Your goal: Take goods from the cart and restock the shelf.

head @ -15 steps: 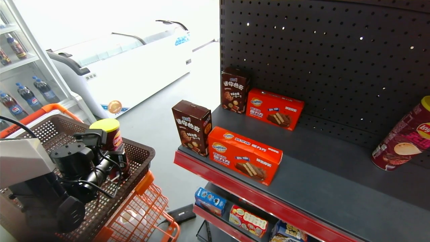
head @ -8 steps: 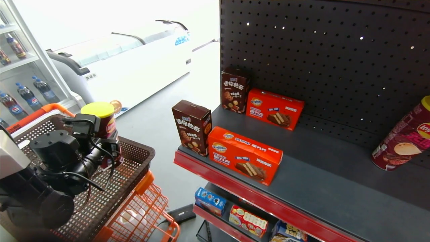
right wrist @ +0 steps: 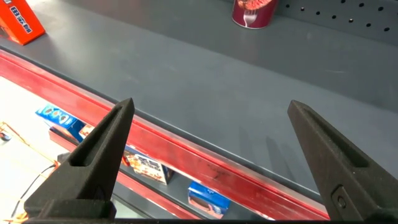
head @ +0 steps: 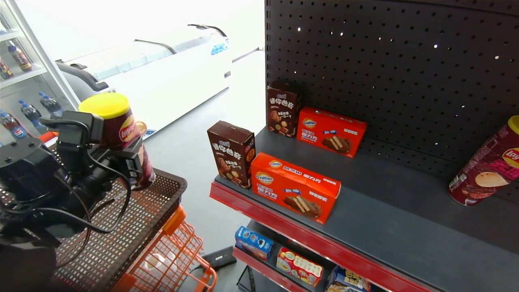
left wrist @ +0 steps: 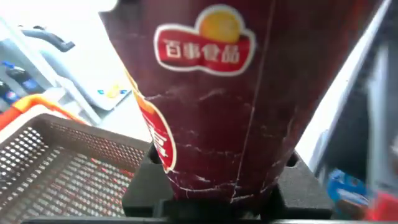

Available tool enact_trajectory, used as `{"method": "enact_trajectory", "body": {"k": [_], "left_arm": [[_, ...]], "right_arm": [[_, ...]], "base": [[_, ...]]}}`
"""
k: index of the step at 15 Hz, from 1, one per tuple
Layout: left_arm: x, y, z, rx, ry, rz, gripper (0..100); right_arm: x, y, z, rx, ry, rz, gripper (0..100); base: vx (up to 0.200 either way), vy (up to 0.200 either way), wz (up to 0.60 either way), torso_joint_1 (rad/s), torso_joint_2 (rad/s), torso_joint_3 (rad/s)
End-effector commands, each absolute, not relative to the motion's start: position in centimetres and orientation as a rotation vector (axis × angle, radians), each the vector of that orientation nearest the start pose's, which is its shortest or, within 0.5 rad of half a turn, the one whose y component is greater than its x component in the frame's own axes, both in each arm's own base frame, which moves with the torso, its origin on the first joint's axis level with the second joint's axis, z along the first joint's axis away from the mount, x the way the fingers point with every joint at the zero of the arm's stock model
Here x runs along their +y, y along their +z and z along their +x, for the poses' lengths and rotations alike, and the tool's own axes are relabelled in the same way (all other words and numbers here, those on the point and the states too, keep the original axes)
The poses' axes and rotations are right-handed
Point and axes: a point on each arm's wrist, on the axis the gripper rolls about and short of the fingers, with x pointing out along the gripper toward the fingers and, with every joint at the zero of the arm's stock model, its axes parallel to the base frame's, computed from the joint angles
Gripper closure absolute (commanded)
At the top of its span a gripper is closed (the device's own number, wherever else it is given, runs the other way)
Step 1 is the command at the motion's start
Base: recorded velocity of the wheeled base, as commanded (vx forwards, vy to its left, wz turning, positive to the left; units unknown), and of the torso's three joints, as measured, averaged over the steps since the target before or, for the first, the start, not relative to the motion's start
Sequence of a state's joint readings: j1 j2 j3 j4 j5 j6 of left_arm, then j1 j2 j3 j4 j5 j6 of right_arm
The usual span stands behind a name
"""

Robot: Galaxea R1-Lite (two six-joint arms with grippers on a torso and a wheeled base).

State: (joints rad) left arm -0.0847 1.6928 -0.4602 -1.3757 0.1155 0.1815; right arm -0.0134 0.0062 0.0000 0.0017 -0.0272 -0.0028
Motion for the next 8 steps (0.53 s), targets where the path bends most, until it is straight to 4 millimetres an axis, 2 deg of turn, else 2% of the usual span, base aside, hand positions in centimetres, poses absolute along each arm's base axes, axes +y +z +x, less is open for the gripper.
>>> {"method": "enact_trajectory", "body": {"k": [1, 3, 5, 6, 8], "left_arm": [[-3.4, 18.0, 23.4, -0.157, -0.052, 0.141, 100], [-5.2, 18.0, 22.9, -0.175, -0.203, 0.131, 100], [-6.3, 18.4, 21.0, -0.186, -0.336, 0.073, 100], [-6.6, 18.3, 19.9, -0.187, -0.447, 0.057, 100], [-6.7, 17.7, 19.3, -0.166, -0.544, 0.063, 100]], "right_arm": [[0.0, 7.5, -2.2, 0.009, -0.041, -0.003, 0], [0.0, 7.5, -2.2, 0.009, -0.040, -0.003, 0], [0.0, 7.5, -2.2, 0.009, -0.041, -0.003, 0], [0.0, 7.5, -2.2, 0.009, -0.041, -0.003, 0], [0.0, 7.5, -2.2, 0.009, -0.041, -0.003, 0]], "base": [[0.000, 0.000, 0.00, 0.000, 0.00, 0.000], [0.000, 0.000, 0.00, 0.000, 0.00, 0.000], [0.000, 0.000, 0.00, 0.000, 0.00, 0.000], [0.000, 0.000, 0.00, 0.000, 0.00, 0.000], [0.000, 0.000, 0.00, 0.000, 0.00, 0.000]]}}
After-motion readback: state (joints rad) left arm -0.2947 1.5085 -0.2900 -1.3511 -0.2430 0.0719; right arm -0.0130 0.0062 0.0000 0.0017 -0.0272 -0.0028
